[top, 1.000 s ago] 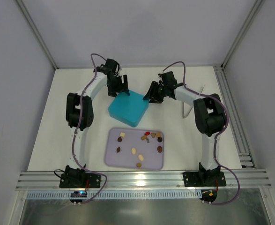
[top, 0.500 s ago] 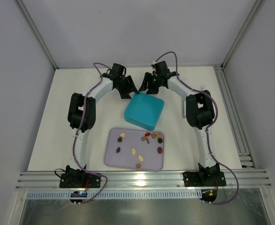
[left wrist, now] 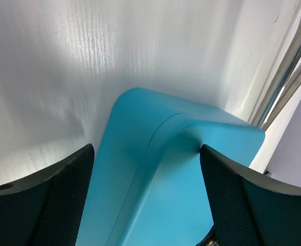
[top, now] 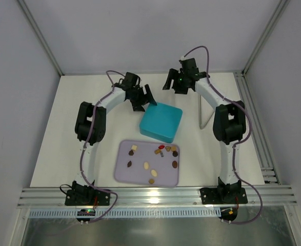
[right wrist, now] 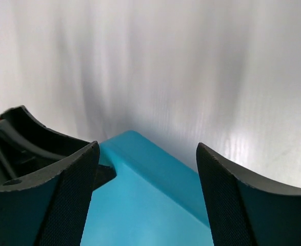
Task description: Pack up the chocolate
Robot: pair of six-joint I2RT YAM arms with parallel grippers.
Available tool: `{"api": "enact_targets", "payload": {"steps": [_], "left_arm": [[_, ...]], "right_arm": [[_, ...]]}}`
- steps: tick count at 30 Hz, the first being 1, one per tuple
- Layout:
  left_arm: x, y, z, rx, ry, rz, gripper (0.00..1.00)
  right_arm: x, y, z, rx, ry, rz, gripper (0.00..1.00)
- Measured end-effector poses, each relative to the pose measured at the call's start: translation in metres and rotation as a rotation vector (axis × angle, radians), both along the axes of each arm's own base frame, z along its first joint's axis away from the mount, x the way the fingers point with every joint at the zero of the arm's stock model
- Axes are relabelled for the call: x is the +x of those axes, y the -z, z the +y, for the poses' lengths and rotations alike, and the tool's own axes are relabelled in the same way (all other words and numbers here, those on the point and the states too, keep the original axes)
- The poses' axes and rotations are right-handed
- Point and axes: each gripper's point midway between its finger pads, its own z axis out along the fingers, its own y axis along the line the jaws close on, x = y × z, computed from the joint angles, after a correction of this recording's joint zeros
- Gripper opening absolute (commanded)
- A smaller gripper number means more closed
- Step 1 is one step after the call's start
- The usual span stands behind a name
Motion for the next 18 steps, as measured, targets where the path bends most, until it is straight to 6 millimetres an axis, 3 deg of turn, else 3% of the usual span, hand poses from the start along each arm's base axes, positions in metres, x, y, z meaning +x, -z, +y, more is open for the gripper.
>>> {"api": "enact_targets", "payload": {"steps": [5,7,9,12,16,18], "left_arm": [[0.0,0.0,0.006,-0.009,0.055,-0.027,0.82],[-0.002,0.0,0.009,-0.016,0.077,-0.031,0.82],[-0.004,0.001,0.011,-0.023,0.102,-0.034,0.82],[-0.012,0.002,0.013,-0.039,0.145,-0.033,0.83],[-0.025,0.004,0.013,-0.059,0.19,-0.021,0.83],[-0.032,0.005,0.013,-0.067,0.21,-0.016,0.83]], "right_arm": [[-0.015,-0.072,-0.038,-0.029,0.088,-0.123,0.78],[-0.037,-0.09,-0.049,-0.035,0.112,-0.148,0.78],[-0.068,-0.093,-0.057,-0.034,0.126,-0.142,0.79],[-0.11,-0.063,-0.066,-0.035,0.137,-0.08,0.79],[-0.167,0.013,-0.075,-0.078,0.144,0.113,0.82],[-0.188,0.037,-0.077,-0.093,0.147,0.184,0.82]]}}
